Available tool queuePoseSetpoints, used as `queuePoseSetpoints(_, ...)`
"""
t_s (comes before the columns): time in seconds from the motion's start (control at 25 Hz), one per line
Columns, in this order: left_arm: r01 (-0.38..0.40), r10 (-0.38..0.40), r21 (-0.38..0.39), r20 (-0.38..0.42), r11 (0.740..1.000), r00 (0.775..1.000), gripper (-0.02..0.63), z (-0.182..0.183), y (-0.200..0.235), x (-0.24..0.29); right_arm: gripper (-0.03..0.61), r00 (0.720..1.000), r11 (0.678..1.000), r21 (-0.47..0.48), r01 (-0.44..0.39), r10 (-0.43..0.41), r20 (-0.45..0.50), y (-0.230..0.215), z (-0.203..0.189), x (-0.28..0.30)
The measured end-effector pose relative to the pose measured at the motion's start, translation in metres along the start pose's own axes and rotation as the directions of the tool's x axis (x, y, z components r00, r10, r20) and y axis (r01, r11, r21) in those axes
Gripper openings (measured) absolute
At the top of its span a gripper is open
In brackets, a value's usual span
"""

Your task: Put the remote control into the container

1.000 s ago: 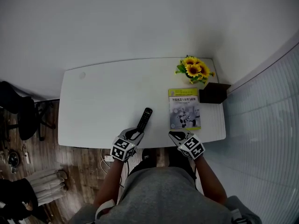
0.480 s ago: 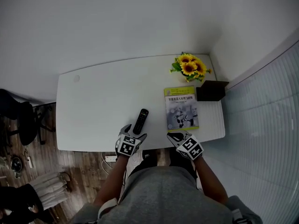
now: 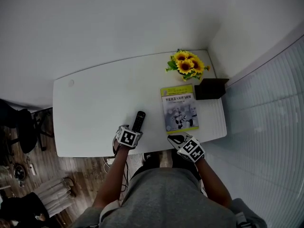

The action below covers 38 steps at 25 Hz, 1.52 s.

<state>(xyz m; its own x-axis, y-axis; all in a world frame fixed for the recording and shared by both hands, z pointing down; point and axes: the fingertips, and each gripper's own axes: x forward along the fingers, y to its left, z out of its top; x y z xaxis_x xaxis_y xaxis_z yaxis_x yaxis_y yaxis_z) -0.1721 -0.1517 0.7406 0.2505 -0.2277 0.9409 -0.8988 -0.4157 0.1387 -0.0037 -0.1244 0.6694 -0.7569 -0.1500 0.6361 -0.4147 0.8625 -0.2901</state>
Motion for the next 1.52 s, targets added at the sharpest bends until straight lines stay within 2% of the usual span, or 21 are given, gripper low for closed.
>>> queuePoseSetpoints(0.04,0.006,-0.006,0.002,-0.04,1.0,0.999,0.334,-0.002,0.001,0.001,0.018,1.0,1.0,0.001,-0.001,0.001,0.001,-0.001,-0.001,0.0)
queuePoseSetpoints(0.12,0.031,-0.03,0.006,-0.099,1.0,0.995,0.325,-0.004,-0.001,0.006,0.018,1.0,1.0,0.006,-0.004,0.004,-0.003,-0.003,-0.004,-0.001)
queuePoseSetpoints(0.2,0.049,-0.049,0.001,-0.111,0.999,0.993,0.324,-0.001,-0.005,0.01,0.018,1.0,1.0,0.013,-0.005,0.005,-0.006,-0.006,-0.005,-0.002)
queuePoseSetpoints(0.4,-0.025,0.035,0.068,-0.149,0.997,0.988,0.226,-0.005,0.003,0.014,0.018,1.0,1.0,0.026,0.0,0.0,-0.001,-0.012,-0.009,-0.005)
queuePoseSetpoints(0.64,-0.045,0.053,0.081,-0.104,0.996,0.993,0.212,-0.002,0.0,0.019,0.018,1.0,0.999,0.047,0.019,-0.02,0.018,-0.027,-0.012,-0.008)
queuePoseSetpoints(0.76,-0.049,0.059,0.085,-0.114,0.995,0.992,0.207,-0.003,0.002,0.019,0.018,0.999,0.999,0.044,0.022,-0.023,0.029,-0.031,-0.011,-0.008)
queuePoseSetpoints(0.92,-0.036,0.04,0.054,-0.084,0.998,0.996,0.198,-0.003,0.007,0.013,0.018,0.999,0.999,0.04,0.016,-0.017,0.028,-0.029,-0.01,-0.009)
queuePoseSetpoints(1.16,0.042,-0.043,-0.041,-0.03,0.998,0.999,0.19,-0.002,0.005,0.009,0.018,0.999,0.999,0.041,0.015,-0.016,0.033,-0.027,-0.011,-0.01)
queuePoseSetpoints(1.36,0.09,-0.09,-0.068,-0.006,0.994,0.996,0.19,-0.004,-0.005,0.006,0.018,0.999,0.999,0.05,0.013,-0.015,0.03,-0.022,-0.011,-0.011)
queuePoseSetpoints(1.52,0.141,-0.137,-0.095,0.052,0.985,0.989,0.19,0.003,-0.016,-0.003,0.018,0.999,0.999,0.045,0.004,-0.006,0.037,-0.018,-0.01,-0.01)
